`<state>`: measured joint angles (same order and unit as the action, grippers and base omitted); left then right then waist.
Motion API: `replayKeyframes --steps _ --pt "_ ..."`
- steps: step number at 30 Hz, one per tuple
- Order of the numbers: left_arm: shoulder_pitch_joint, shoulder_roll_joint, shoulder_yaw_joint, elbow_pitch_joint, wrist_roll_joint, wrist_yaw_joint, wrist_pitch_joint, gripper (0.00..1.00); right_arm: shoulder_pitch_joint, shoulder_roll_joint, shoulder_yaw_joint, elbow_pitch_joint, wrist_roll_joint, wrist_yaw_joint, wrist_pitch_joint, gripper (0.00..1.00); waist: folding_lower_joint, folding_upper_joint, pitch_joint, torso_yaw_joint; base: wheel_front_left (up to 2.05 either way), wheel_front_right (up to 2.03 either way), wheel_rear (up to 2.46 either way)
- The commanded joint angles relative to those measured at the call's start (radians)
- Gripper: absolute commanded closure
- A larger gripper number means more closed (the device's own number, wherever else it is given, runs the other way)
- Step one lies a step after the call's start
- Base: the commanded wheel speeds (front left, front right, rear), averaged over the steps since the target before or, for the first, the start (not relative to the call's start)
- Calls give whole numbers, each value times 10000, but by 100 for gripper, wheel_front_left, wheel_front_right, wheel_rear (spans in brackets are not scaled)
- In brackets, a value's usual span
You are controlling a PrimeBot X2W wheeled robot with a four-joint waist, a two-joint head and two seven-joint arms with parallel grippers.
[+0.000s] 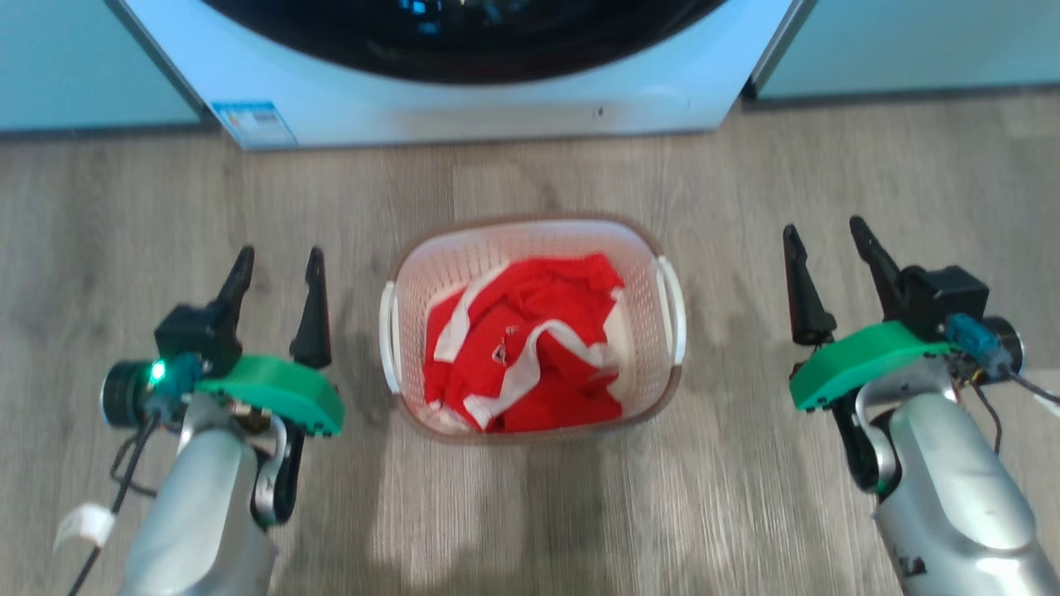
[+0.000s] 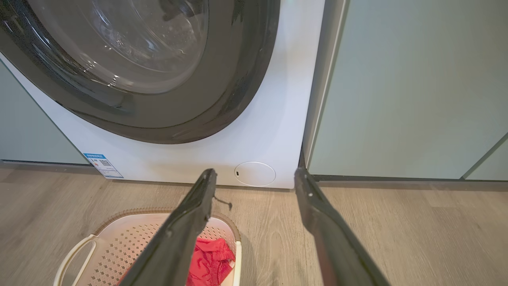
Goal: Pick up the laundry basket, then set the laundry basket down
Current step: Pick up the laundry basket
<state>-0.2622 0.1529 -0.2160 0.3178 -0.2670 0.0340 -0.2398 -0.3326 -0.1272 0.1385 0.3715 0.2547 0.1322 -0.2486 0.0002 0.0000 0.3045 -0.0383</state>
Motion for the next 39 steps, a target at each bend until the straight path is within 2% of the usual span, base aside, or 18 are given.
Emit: replayKeyframes --steps 1,11,17,24,39 --pt "-654 81 293 12 8 -107 -145 0 -328 109 129 -267 -110 -15 -132 0 -2 0 774 55 0 0 0" --pt "-1909 -296 337 1208 130 -536 -215 0 -753 237 97 98 -204 -15 -132 0 -2 0 2092 112 0 0 0" --pt "-2523 -544 598 1945 95 -983 -218 0 -1099 384 178 512 -226 -15 -132 0 -2 0 2925 127 0 0 0" --pt "-3247 -798 632 3521 16 -1411 -219 0 -1631 535 271 1214 -193 -15 -132 0 -2 0 3782 152 0 0 0" --pt "-4538 -925 92 5925 -335 -1642 -219 0 -2426 745 749 2114 -33 -15 -132 0 -2 0 5034 -36 0 0 0"
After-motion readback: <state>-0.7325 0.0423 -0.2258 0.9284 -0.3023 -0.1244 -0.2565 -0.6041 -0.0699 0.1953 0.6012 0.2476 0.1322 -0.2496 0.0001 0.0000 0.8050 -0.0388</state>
